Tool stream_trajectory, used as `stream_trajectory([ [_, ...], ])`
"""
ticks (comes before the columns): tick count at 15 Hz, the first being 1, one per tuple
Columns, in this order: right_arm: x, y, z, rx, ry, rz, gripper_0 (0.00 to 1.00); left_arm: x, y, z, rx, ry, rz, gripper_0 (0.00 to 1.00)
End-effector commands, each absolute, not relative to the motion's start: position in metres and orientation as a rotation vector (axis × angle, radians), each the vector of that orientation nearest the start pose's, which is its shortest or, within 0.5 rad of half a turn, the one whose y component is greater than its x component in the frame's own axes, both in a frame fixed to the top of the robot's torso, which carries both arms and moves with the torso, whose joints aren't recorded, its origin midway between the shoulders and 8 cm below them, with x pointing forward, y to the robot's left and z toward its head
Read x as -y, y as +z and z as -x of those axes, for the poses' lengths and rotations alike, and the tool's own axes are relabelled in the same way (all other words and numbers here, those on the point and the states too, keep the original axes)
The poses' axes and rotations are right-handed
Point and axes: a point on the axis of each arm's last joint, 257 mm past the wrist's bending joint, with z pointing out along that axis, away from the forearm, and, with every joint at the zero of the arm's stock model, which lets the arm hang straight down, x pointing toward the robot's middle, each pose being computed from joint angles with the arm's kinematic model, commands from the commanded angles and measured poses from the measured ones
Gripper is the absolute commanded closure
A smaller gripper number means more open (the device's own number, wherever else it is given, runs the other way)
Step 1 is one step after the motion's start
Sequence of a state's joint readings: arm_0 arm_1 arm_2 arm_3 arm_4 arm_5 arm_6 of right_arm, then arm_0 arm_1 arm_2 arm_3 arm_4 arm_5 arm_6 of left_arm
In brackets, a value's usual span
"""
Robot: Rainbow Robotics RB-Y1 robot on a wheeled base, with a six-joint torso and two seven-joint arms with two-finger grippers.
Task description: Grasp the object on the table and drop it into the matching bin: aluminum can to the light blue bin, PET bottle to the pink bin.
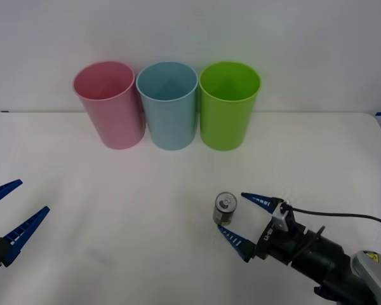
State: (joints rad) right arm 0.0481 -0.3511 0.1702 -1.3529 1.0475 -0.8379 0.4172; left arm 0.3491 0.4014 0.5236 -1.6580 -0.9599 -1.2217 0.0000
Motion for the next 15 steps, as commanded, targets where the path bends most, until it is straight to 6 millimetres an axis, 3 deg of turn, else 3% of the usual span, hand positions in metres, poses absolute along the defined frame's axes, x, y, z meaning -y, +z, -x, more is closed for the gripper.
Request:
stream_trajectory([
  [1,0.093,-0.311,-0.419,-1.503,0.604,0.798,0.00,-0.330,-0.169,-0.342,-1.441,-0.567,-0.465,0.00],
  [8,0.076,-0.313,-0.431,-1.518,0.572,0.811,0.00,-0.330,-0.169,-0.342,-1.441,-0.567,-0.465,0.00],
  [14,0.075,-0.315,-0.433,-1.523,0.557,0.814,0.00,-0.330,-0.169,-0.342,-1.441,-0.567,-0.465,0.00],
  [15,0.073,-0.315,-0.433,-1.521,0.557,0.819,0.46,-0.330,-0.169,-0.342,-1.441,-0.567,-0.465,0.00],
])
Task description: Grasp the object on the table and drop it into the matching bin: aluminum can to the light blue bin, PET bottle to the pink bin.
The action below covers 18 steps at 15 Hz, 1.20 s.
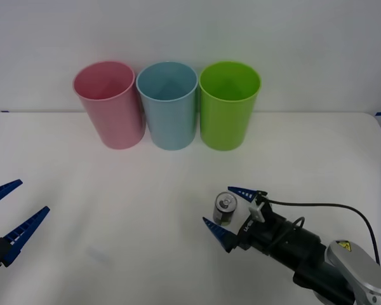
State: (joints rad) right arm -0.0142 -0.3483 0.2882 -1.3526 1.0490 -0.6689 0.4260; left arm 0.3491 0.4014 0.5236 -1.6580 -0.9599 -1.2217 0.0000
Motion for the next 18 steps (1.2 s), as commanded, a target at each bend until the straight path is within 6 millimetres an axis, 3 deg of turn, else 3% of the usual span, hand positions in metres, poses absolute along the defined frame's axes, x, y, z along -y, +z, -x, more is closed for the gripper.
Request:
stream_trajectory([
  [1,0.073,-0.316,-0.432,-1.521,0.559,0.820,0.93,-0.330,-0.169,-0.342,-1.441,-0.567,-0.465,0.00],
  [2,0.071,-0.315,-0.432,-1.519,0.561,0.819,1.00,-0.330,-0.169,-0.342,-1.441,-0.567,-0.465,0.00],
  [12,0.068,-0.312,-0.432,-1.507,0.568,0.816,1.00,-0.330,-0.169,-0.342,-1.441,-0.567,-0.465,0.00],
  [14,0.067,-0.307,-0.431,-1.498,0.577,0.812,1.00,-0.330,-0.169,-0.342,-1.441,-0.567,-0.465,0.00],
  [18,0.072,-0.279,-0.431,-1.451,0.591,0.795,1.00,-0.330,-0.169,-0.342,-1.441,-0.567,-0.465,0.00],
])
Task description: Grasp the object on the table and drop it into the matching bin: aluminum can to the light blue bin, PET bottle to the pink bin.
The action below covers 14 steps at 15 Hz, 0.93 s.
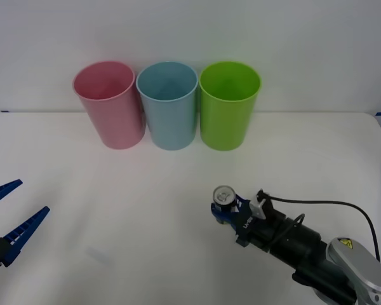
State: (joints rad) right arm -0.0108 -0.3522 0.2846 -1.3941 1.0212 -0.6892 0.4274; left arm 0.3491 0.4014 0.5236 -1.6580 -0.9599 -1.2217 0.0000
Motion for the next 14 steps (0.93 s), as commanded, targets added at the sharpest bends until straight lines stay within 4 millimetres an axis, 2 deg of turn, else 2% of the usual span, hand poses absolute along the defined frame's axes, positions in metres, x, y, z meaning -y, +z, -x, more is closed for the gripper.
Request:
stream_trajectory([
  [1,0.075,-0.269,-0.430,-1.436,0.594,0.788,1.00,-0.330,-0.169,-0.342,-1.441,-0.567,-0.465,0.00],
  [5,0.087,-0.229,-0.421,-1.398,0.628,0.752,1.00,-0.330,-0.169,-0.342,-1.441,-0.567,-0.465,0.00],
  [14,0.086,-0.114,-0.411,-1.311,0.788,0.619,1.00,-0.330,-0.169,-0.342,-1.441,-0.567,-0.465,0.00],
])
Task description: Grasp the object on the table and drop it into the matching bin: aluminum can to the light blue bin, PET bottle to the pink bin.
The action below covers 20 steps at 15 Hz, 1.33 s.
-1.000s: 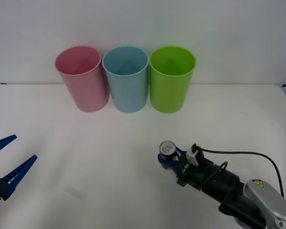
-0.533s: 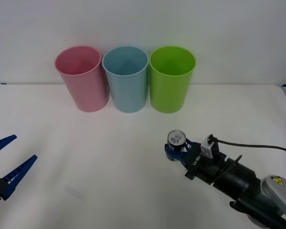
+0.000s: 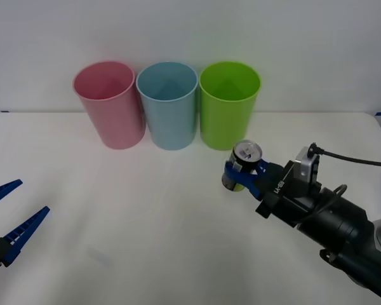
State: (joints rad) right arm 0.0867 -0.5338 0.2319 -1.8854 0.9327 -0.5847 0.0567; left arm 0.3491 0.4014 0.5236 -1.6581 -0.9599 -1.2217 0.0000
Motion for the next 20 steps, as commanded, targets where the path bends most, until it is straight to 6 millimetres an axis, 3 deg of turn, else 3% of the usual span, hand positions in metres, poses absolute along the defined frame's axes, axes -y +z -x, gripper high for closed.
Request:
stream_trajectory([
  [1,0.085,-0.105,-0.411,-1.302,0.806,0.611,1.00,-0.330,-0.169,-0.342,-1.441,-0.567,-0.465,0.00],
  [5,0.079,-0.079,-0.420,-1.260,0.804,0.621,1.00,-0.330,-0.169,-0.342,-1.441,-0.567,-0.465,0.00],
  [9,0.067,-0.053,-0.444,-1.218,0.723,0.626,1.00,-0.330,-0.169,-0.342,-1.441,-0.567,-0.465,0.00],
  [12,0.050,-0.028,-0.467,-1.193,0.679,0.577,1.00,-0.330,-0.169,-0.342,-1.441,-0.567,-0.465,0.00],
  [20,0.001,-0.009,-0.546,-1.199,0.653,0.502,1.00,-0.330,-0.169,-0.342,-1.441,-0.567,-0.465,0.00],
])
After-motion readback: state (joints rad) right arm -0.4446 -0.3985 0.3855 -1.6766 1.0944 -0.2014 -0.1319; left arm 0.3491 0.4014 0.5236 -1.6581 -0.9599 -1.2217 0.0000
